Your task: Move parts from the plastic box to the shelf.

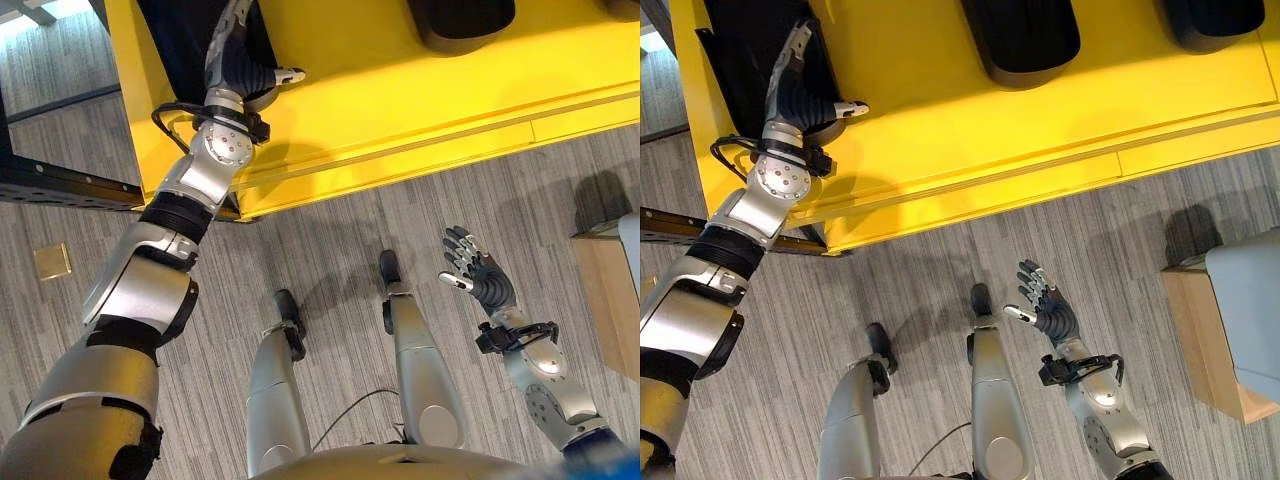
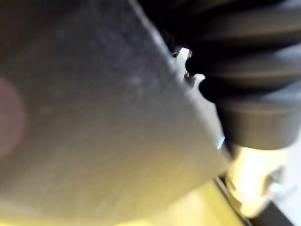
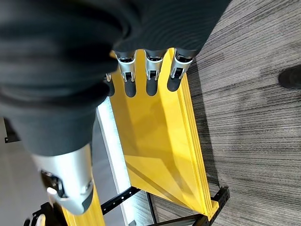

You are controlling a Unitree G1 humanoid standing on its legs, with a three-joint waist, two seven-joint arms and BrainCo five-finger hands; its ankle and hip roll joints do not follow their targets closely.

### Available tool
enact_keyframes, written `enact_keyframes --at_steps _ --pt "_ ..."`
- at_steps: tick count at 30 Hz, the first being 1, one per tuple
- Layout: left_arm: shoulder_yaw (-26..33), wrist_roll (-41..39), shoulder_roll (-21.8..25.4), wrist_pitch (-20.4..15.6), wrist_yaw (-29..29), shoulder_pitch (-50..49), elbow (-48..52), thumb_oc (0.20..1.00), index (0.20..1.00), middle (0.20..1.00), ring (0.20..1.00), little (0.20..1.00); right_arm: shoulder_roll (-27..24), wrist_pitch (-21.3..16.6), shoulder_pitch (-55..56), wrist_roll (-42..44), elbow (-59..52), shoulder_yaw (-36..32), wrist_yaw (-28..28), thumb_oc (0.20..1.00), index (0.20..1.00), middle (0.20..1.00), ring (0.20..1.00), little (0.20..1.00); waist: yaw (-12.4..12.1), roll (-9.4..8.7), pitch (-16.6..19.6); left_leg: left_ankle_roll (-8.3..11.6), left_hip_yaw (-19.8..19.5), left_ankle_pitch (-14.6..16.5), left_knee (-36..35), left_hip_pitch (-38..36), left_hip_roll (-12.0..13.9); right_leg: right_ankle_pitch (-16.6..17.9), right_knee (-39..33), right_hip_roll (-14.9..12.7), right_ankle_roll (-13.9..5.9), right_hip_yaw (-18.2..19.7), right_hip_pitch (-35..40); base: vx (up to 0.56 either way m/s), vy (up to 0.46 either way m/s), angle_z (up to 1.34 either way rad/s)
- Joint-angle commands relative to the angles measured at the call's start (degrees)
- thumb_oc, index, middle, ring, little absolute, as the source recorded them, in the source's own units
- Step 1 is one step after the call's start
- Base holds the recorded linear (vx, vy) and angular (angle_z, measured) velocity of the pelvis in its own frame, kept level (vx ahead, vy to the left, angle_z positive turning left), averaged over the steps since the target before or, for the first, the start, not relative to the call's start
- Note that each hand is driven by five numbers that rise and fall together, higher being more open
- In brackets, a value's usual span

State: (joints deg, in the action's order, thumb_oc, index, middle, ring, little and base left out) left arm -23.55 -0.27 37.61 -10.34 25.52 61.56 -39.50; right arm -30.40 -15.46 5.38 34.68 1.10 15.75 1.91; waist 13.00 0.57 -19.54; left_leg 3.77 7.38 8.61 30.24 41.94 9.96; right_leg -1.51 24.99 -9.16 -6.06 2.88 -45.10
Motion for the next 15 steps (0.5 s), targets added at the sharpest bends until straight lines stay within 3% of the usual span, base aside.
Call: enact_keyframes --at_steps 1,15 --pt "4.1 -3.3 5.0 -3.1 4.0 -1.7 3.3 1.0 1.0 1.0 1.0 1.0 -1.5 -3.9 1.8 0.7 -4.5 -3.5 -0.5 1.0 1.0 1.0 1.0 1.0 -0.2 -0.84 0.1 0.87 -3.7 0.7 1.8 2.3 1.5 -3.8 2.3 -3.4 -1.55 -1.5 4.9 0.01 -0.006 0.03" --pt "10.0 -3.2 13.0 -7.2 8.0 -3.6 21.2 1.0 1.0 1.0 1.0 1.0 -1.4 -3.4 1.5 0.4 -4.4 -4.6 -0.5 1.0 1.0 1.0 1.0 1.0 -1.5 -0.34 1.4 0.95 -4.2 0.9 1.4 2.4 1.3 -3.9 1.9 -3.4 -1.52 -2.1 5.3 0.0 -0.002 0.01"
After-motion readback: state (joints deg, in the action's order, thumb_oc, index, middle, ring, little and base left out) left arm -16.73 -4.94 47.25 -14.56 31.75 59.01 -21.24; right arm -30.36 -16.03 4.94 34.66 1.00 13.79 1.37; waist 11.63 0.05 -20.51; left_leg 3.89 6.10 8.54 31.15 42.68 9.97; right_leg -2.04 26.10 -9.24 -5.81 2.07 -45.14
